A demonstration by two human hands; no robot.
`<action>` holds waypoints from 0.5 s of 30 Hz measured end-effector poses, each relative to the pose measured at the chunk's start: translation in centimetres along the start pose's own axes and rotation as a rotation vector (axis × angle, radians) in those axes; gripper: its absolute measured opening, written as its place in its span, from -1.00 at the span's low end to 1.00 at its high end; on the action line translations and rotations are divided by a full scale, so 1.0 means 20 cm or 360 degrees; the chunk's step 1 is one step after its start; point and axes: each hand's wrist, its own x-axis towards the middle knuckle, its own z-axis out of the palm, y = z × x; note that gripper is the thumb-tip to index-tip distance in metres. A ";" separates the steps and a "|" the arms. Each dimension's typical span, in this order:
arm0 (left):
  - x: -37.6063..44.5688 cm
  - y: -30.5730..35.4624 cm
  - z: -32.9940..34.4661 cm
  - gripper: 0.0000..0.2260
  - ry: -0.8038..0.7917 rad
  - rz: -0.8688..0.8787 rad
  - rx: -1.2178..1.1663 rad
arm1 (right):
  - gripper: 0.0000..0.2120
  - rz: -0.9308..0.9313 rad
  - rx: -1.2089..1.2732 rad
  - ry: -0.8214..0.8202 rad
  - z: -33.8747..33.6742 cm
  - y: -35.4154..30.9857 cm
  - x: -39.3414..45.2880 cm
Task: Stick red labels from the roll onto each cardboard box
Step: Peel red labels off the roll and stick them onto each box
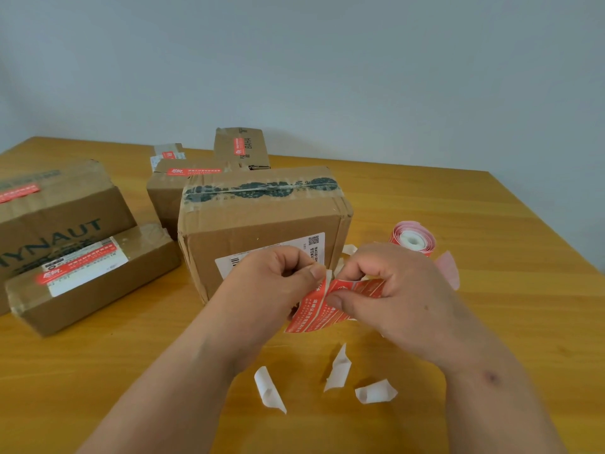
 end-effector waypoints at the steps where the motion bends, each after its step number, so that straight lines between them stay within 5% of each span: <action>1: 0.00 0.00 0.00 -0.79 0.0005 0.0001 -0.0010 | -0.85 0.0007 0.0010 -0.0002 0.00 0.00 0.00; 11: -0.03 0.01 -0.03 -0.76 -0.0077 0.0055 -0.0024 | -0.85 0.0175 0.0079 -0.0024 0.00 0.00 -0.01; 15: -0.03 0.00 -0.01 -0.71 -0.0011 0.0046 -0.0057 | -0.68 0.0333 0.0156 -0.0161 0.00 0.00 0.00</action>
